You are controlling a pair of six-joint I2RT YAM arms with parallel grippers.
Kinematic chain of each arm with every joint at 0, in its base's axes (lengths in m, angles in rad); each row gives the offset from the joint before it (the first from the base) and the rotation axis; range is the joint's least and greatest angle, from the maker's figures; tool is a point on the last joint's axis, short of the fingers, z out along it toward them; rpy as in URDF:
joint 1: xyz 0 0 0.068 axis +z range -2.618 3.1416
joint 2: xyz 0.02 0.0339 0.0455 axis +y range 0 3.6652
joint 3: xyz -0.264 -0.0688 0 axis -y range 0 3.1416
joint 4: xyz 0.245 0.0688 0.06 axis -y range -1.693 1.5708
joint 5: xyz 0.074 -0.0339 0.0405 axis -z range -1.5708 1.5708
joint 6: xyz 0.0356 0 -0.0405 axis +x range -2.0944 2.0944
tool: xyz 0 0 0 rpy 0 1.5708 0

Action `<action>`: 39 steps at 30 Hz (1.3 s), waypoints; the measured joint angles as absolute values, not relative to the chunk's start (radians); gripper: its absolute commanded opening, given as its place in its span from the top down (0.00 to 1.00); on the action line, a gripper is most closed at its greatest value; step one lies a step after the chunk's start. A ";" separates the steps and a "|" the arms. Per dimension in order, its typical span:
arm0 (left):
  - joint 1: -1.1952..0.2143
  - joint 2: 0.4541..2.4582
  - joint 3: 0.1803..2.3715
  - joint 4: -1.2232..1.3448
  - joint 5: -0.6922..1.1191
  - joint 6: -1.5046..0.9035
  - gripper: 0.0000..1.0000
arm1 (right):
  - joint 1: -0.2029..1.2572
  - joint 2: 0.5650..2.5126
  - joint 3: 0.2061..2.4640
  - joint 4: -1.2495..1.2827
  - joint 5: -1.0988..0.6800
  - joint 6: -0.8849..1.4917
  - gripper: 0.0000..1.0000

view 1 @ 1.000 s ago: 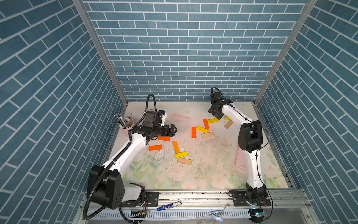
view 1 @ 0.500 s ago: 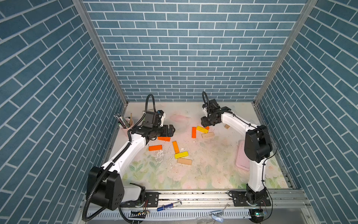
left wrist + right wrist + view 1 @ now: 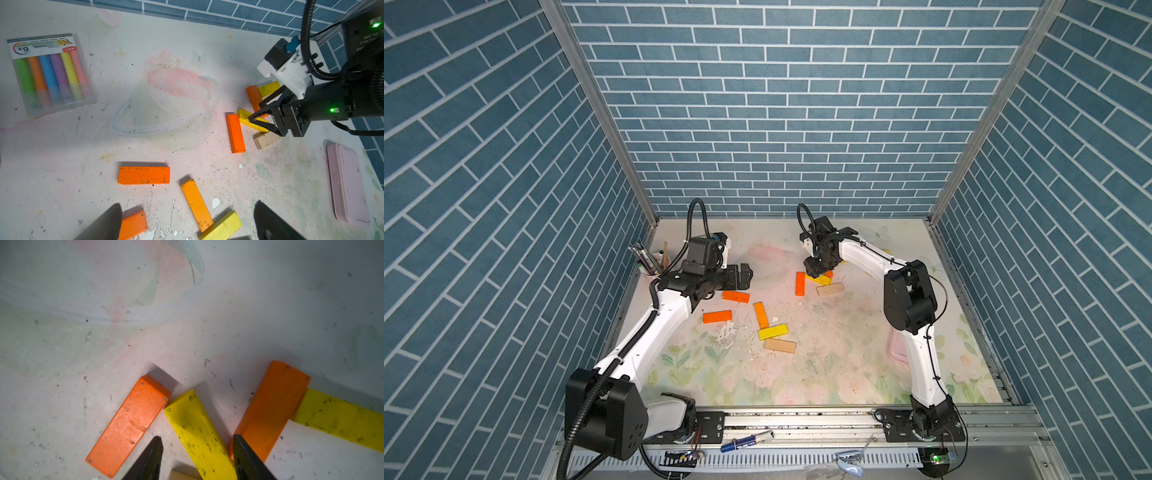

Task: Assemble the number 6 with building blocks
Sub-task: Assemble the building block at the center of the board.

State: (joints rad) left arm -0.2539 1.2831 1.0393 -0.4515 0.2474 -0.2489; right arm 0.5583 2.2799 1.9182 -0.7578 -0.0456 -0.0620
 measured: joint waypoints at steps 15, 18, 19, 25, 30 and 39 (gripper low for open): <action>-0.250 1.283 1.039 -0.451 0.248 -0.249 0.01 | 0.591 2.305 1.880 -0.763 -0.002 -0.088 0.61; -0.249 1.283 1.039 -0.451 0.251 -0.249 0.01 | 0.598 2.292 1.848 -0.744 -0.001 -0.084 0.68; -0.249 1.283 1.039 -0.452 0.252 -0.249 0.01 | 0.600 2.284 1.835 -0.734 -0.001 -0.081 0.69; -0.249 1.283 1.039 -0.452 0.253 -0.249 0.01 | 0.602 2.189 1.678 -0.679 -0.004 -0.049 0.71; -0.249 1.277 1.039 -0.451 0.255 -0.249 0.01 | 0.603 2.065 1.486 -0.641 -0.004 0.004 0.72; -0.249 1.264 1.039 -0.451 0.266 -0.254 0.01 | 0.603 1.876 1.222 -0.604 0.013 0.163 0.72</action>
